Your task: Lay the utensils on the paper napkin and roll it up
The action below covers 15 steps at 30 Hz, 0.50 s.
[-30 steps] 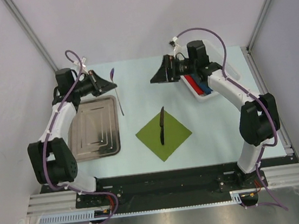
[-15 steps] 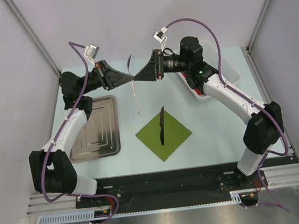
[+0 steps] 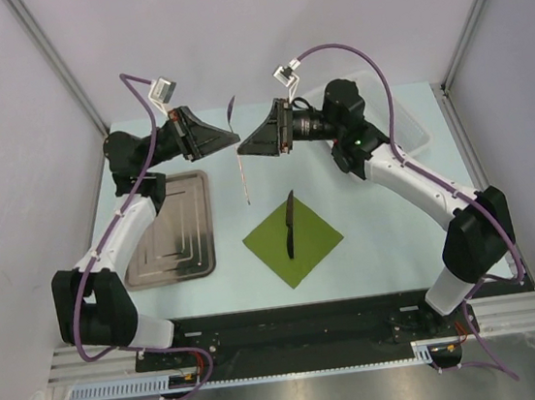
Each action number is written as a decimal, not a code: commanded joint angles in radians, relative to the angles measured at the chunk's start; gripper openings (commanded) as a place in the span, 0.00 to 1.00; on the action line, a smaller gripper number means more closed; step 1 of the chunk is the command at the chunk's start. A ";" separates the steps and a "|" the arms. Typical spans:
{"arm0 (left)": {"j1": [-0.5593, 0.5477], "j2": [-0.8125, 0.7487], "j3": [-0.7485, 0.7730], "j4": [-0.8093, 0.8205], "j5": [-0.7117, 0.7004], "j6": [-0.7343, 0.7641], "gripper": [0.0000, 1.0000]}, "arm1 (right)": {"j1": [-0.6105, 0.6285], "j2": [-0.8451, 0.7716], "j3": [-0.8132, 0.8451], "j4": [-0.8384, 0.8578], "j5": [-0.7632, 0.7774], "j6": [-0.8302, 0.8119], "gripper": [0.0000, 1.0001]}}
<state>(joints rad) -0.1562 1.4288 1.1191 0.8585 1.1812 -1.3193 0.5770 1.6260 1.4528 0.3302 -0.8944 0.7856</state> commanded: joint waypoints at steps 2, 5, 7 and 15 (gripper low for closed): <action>-0.014 -0.047 -0.001 0.028 -0.014 0.008 0.00 | 0.009 -0.034 -0.005 0.110 0.008 0.030 0.47; -0.014 -0.047 -0.004 0.017 -0.015 0.012 0.00 | 0.017 -0.034 -0.009 0.130 0.009 0.040 0.44; -0.016 -0.048 -0.004 0.017 -0.017 0.011 0.00 | 0.020 -0.034 -0.011 0.133 0.008 0.040 0.41; -0.019 -0.050 -0.013 0.013 -0.025 0.014 0.00 | 0.018 -0.026 -0.017 0.113 0.012 0.043 0.36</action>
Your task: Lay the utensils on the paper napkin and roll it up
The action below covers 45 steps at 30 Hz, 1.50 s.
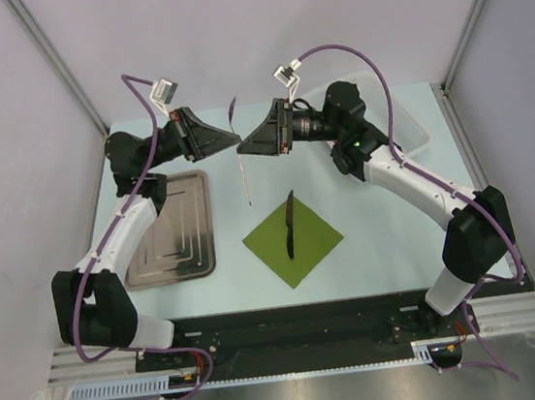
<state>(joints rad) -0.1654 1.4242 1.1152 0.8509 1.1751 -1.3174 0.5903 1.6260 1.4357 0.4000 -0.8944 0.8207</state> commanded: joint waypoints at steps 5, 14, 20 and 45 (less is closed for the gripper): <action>-0.010 -0.048 -0.012 0.017 -0.019 0.014 0.00 | 0.009 -0.018 0.006 0.068 0.006 0.035 0.36; -0.011 -0.048 -0.012 0.017 -0.032 0.012 0.00 | 0.011 -0.009 -0.001 0.079 0.000 0.066 0.33; -0.011 -0.048 -0.011 0.020 -0.032 0.007 0.00 | 0.013 -0.003 0.000 0.076 -0.005 0.066 0.31; 0.119 -0.169 0.041 -0.758 -0.306 0.670 0.97 | -0.009 -0.115 -0.076 -0.480 0.319 -0.261 0.00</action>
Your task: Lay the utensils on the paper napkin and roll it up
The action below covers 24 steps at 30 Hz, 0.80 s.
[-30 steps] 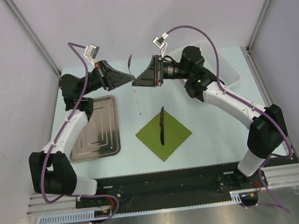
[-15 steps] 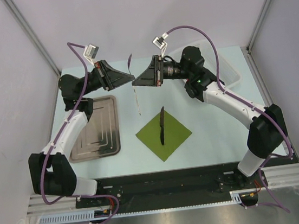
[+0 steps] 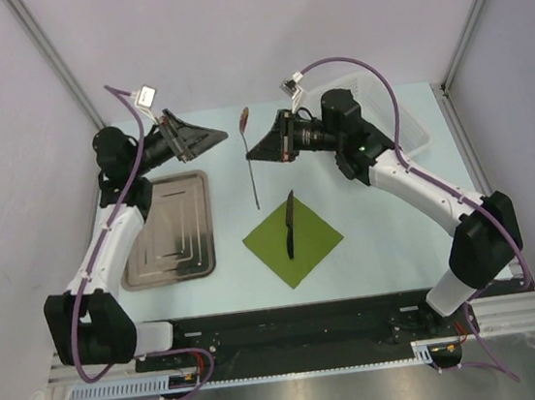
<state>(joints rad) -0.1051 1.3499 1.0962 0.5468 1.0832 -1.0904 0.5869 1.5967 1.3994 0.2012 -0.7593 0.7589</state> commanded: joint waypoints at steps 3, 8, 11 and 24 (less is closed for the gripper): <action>0.055 -0.152 0.097 -0.697 -0.461 0.712 1.00 | -0.025 -0.124 -0.147 -0.382 0.372 -0.253 0.00; 0.012 -0.244 0.032 -0.784 -0.779 0.938 1.00 | -0.003 -0.103 -0.238 -0.456 0.610 -0.323 0.00; -0.016 -0.285 0.013 -0.831 -0.855 0.977 1.00 | 0.013 -0.031 -0.218 -0.525 0.715 -0.302 0.00; -0.013 -0.239 -0.030 -0.846 -0.849 0.873 1.00 | 0.054 0.161 -0.154 -0.579 0.773 -0.173 0.00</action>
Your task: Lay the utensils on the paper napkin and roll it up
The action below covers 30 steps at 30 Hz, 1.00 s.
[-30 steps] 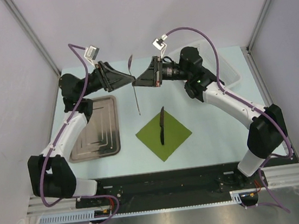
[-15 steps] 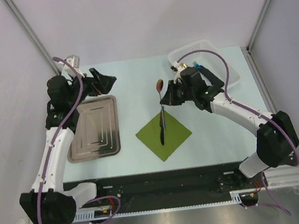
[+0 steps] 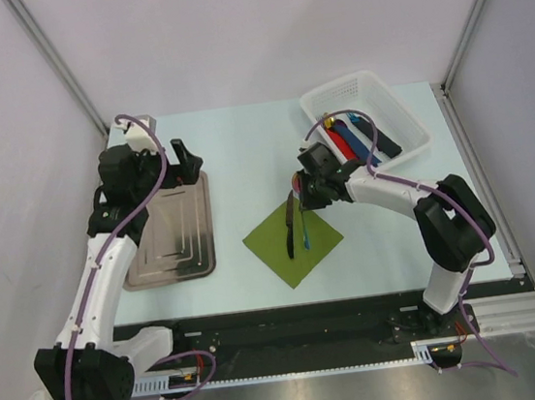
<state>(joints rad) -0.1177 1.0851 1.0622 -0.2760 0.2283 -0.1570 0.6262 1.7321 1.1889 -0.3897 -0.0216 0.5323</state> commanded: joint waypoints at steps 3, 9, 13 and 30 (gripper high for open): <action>-0.002 0.022 -0.034 0.003 0.029 -0.102 1.00 | 0.013 0.056 0.080 -0.005 0.031 0.078 0.00; -0.002 0.009 -0.073 0.027 0.046 -0.137 1.00 | 0.006 0.101 0.086 -0.009 -0.041 0.123 0.00; -0.005 0.006 -0.093 0.024 0.055 -0.150 1.00 | 0.006 0.121 0.094 -0.015 -0.055 0.129 0.00; -0.019 0.006 -0.154 0.061 0.069 -0.177 1.00 | -0.019 0.179 0.094 -0.020 -0.113 0.184 0.00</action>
<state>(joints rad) -0.1287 1.1172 0.9329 -0.2626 0.2695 -0.2977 0.6178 1.9064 1.2442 -0.4118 -0.1215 0.6895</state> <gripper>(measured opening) 0.996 0.018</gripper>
